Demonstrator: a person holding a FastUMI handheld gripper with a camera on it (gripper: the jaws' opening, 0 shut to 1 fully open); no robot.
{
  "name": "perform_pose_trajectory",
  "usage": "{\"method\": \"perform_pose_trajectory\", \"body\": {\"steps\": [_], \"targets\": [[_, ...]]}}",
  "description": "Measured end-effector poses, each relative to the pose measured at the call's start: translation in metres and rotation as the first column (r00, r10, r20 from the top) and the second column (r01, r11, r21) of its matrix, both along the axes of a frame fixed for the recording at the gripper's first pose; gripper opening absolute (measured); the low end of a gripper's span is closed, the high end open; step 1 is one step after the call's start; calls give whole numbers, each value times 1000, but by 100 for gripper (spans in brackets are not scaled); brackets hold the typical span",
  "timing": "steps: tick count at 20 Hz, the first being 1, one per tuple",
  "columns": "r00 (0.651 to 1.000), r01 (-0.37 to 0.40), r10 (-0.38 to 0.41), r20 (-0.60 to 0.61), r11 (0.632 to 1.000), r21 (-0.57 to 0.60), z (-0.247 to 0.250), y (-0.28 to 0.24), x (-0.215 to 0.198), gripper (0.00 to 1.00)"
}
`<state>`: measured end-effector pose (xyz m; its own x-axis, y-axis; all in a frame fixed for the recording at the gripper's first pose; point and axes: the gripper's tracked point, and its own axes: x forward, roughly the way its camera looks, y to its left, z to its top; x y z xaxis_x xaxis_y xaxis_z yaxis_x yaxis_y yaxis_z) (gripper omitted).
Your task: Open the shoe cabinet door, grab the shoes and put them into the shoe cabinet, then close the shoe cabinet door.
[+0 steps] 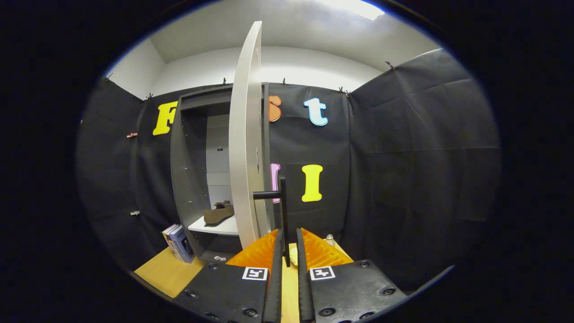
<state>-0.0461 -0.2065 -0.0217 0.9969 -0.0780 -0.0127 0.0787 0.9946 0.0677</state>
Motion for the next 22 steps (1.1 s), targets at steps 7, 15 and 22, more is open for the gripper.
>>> {"method": "perform_pose_trajectory", "body": {"steps": [7, 15, 22], "targets": [[999, -15, 15, -45, 1000, 2, -38, 39, -49, 80], [961, -187, 192, -198, 981, 43, -139, 157, -47, 99], [812, -274, 321, -487, 947, 166, -291, 237, -18, 99]]}}
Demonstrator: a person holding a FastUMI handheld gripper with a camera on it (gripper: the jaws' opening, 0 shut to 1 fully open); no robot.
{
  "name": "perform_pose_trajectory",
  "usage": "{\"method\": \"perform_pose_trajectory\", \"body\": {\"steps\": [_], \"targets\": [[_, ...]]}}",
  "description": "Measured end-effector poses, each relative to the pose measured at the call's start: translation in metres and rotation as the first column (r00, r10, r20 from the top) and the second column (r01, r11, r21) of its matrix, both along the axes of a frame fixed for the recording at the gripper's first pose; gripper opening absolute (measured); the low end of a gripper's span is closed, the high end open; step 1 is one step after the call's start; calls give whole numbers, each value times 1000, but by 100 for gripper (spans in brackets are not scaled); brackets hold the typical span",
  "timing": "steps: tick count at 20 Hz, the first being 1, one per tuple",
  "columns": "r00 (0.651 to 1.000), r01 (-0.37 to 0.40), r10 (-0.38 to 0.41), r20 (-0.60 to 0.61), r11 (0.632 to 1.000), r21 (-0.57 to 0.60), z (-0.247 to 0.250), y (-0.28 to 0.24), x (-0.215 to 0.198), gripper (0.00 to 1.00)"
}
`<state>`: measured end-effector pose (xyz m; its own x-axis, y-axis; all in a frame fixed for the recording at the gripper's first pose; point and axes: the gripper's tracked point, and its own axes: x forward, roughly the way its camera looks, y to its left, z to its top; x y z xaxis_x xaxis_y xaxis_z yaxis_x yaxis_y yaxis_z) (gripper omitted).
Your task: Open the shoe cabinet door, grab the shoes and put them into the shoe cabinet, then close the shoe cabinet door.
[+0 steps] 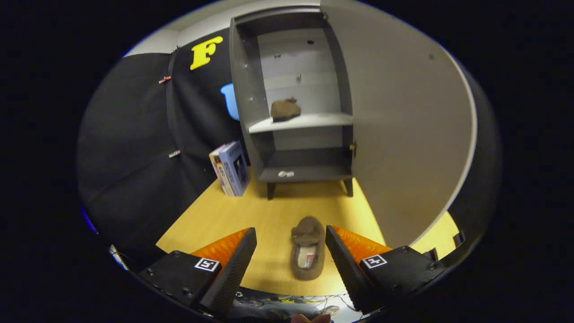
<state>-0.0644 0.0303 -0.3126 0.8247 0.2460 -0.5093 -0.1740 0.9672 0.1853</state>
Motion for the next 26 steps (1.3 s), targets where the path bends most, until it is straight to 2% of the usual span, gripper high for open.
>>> {"method": "perform_pose_trajectory", "body": {"steps": [5, 8, 11, 13, 14, 16, 19, 21, 24, 26], "targets": [[988, -43, 44, -145, 999, 7, -87, 27, 10, 99], [978, -32, 34, -206, 999, 10, -132, 34, 25, 99], [965, 31, -22, -260, 999, 30, -170, 38, 40, 98], [969, 69, -66, -238, 998, 4, -186, 34, 59, 97], [971, 90, -90, -222, 996, -12, -191, 32, 70, 91], [973, 136, -141, -184, 990, -40, -202, 31, 93, 88], [967, 209, -223, -125, 971, -112, -214, 18, 120, 71], [968, 221, -234, -86, 965, -139, -216, 12, 131, 47], [979, 183, -193, -66, 974, -135, -206, 16, 129, 12], [983, 175, -182, -41, 975, -135, -186, 10, 129, 12]]}}
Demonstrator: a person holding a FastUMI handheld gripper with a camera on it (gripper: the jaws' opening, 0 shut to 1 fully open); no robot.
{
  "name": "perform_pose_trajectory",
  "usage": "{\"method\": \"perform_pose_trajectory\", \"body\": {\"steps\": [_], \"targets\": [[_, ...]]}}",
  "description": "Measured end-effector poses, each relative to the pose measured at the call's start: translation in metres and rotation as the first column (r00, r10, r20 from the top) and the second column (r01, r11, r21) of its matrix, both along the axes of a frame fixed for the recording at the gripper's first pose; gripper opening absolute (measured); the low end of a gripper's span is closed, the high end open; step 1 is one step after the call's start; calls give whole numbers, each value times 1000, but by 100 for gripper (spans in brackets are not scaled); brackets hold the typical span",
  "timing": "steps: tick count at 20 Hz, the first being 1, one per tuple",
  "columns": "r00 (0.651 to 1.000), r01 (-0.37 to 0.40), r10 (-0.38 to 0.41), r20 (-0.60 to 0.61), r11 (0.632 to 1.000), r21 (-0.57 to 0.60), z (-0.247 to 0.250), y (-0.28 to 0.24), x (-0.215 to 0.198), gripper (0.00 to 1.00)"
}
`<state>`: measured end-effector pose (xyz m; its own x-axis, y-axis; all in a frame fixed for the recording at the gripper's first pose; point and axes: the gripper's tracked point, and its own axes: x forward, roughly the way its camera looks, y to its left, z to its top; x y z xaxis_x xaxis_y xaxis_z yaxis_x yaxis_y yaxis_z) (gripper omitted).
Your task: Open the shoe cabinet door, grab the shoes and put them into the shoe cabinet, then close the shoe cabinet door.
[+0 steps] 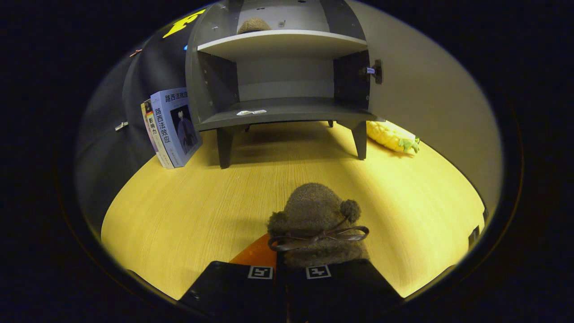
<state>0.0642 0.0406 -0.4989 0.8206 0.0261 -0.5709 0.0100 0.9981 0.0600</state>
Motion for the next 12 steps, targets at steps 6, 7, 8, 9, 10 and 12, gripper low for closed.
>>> {"method": "perform_pose_trajectory", "body": {"steps": [6, 7, 8, 9, 10, 12], "targets": [[992, 5, -9, 123, 999, 38, 123, -17, 0, 12], [990, 3, -8, 140, 999, 35, 146, -20, 0, 12], [988, 3, -8, 157, 1000, 31, 168, -23, 1, 12], [984, 7, -12, 176, 999, 32, 190, -25, 1, 12], [981, 10, -16, 191, 999, 37, 211, -27, 2, 12], [973, 14, -24, 228, 999, 47, 246, -27, 6, 12]]}}
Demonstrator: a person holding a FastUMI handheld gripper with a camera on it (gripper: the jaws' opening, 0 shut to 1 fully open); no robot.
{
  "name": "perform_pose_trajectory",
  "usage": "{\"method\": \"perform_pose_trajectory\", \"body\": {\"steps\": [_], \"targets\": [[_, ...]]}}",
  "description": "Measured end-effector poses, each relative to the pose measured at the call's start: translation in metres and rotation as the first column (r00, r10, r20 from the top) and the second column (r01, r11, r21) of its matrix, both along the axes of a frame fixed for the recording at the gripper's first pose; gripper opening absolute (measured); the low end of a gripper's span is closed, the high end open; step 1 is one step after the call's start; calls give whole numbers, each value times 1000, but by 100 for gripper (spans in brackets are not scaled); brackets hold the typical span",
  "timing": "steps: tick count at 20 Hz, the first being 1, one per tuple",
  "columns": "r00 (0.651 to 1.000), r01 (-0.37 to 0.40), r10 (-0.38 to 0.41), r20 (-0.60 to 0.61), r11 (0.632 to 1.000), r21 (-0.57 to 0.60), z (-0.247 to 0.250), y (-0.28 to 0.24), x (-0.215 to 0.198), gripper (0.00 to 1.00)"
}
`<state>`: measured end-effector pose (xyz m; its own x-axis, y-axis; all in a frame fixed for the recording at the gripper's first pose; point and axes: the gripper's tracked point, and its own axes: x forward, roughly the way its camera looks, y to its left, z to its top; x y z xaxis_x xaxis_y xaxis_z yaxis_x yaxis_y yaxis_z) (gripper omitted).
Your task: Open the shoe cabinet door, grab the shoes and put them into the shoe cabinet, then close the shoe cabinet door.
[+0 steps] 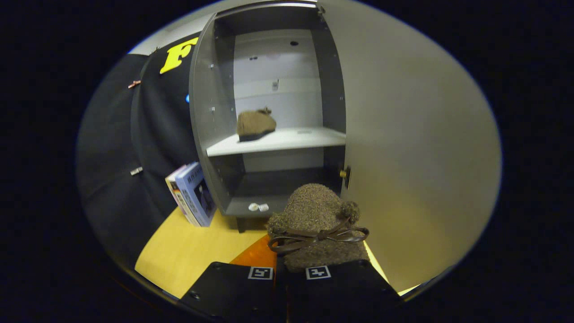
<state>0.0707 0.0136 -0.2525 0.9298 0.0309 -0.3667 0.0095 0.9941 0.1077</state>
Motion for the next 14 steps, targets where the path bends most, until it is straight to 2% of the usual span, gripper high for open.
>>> {"method": "perform_pose_trajectory", "body": {"steps": [8, 14], "targets": [[998, -33, 29, 64, 998, 56, 101, 13, 35, 12], [987, -44, 36, 158, 998, 47, 180, 19, 99, 12]]}}
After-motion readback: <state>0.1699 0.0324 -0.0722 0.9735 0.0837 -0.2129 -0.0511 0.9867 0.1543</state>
